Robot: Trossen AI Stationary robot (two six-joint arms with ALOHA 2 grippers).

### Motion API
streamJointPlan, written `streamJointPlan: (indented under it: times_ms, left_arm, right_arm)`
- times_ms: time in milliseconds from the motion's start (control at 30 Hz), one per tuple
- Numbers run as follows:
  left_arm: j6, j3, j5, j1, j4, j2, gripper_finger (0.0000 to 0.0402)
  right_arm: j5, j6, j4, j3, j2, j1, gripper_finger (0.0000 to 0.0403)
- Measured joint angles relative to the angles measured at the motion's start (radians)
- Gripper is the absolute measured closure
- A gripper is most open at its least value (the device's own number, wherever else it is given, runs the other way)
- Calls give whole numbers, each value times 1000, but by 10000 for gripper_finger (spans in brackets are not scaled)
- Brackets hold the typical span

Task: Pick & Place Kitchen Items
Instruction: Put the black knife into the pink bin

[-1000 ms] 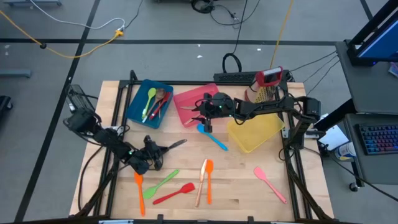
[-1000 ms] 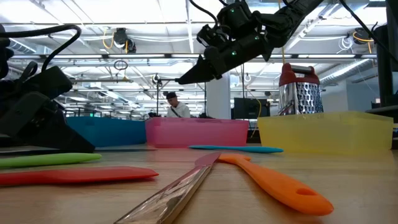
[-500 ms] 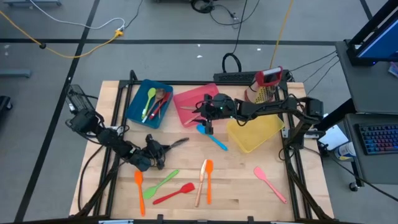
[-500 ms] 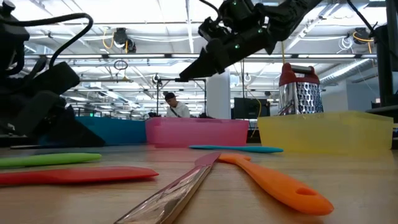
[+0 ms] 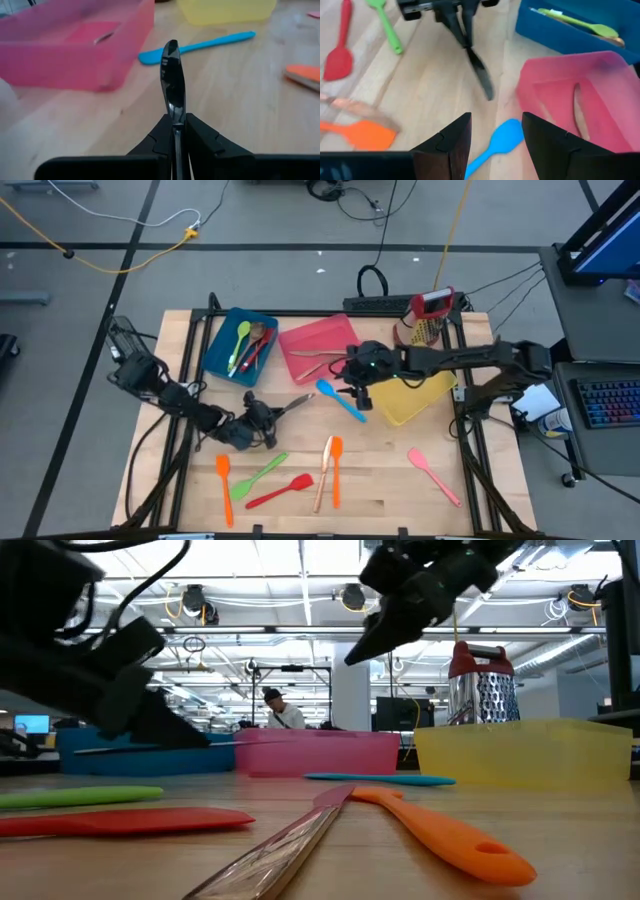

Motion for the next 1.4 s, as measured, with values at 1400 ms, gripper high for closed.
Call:
streamJointPlan:
  times_ms: [1400]
  left_arm:
    - [405,395,525,654,-419,-159,368]
  right_arm:
    - [4,129,352,-481,-358,-2,234]
